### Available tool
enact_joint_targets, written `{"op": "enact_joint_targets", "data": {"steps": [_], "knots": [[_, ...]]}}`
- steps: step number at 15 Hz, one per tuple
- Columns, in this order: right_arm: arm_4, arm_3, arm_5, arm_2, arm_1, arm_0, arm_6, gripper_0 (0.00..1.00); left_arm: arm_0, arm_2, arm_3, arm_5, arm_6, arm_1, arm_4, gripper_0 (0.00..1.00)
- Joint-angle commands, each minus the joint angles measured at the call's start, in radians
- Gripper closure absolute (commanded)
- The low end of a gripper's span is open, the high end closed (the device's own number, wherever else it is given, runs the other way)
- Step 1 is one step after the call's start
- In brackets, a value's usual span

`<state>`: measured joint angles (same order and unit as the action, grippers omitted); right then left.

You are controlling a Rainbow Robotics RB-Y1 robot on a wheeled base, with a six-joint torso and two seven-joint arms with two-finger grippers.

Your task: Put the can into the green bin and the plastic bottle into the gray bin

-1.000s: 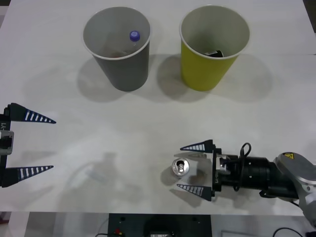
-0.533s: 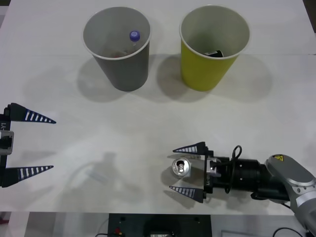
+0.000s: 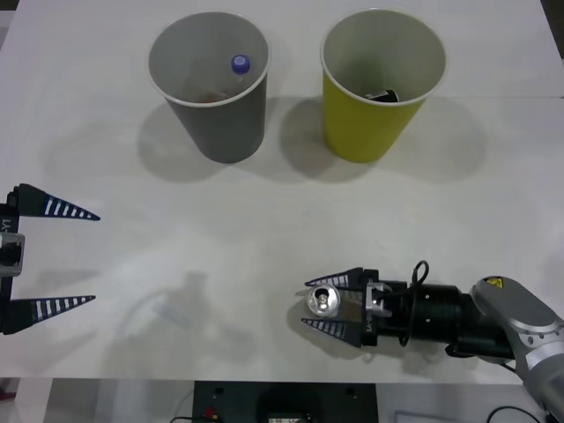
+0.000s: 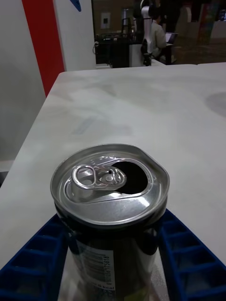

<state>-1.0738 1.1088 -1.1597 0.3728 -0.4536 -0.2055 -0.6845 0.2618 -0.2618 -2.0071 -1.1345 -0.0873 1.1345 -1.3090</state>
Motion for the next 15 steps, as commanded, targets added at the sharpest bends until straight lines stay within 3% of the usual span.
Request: {"op": "enact_joint_targets", "data": {"steps": [1, 8, 12, 15], "knots": [[0.000, 0.000, -0.002, 0.000, 0.000, 0.000, 0.000, 1.00, 0.000, 0.000, 0.000, 0.000, 0.000, 0.000, 0.000, 0.00], [0.017, 0.034, 0.005, -0.002, -0.016, 0.003, 0.030, 1.00, 0.000, 0.000, 0.000, 0.000, 0.000, 0.000, 0.000, 0.00], [0.012, 0.230, 0.078, -0.003, -0.109, 0.069, 0.197, 1.00, 0.000, 0.000, 0.000, 0.000, 0.000, 0.000, 0.000, 0.00], [-0.113, 0.425, 0.143, -0.060, -0.171, 0.133, 0.436, 1.00, 0.000, 0.000, 0.000, 0.000, 0.000, 0.000, 0.000, 0.00]]}}
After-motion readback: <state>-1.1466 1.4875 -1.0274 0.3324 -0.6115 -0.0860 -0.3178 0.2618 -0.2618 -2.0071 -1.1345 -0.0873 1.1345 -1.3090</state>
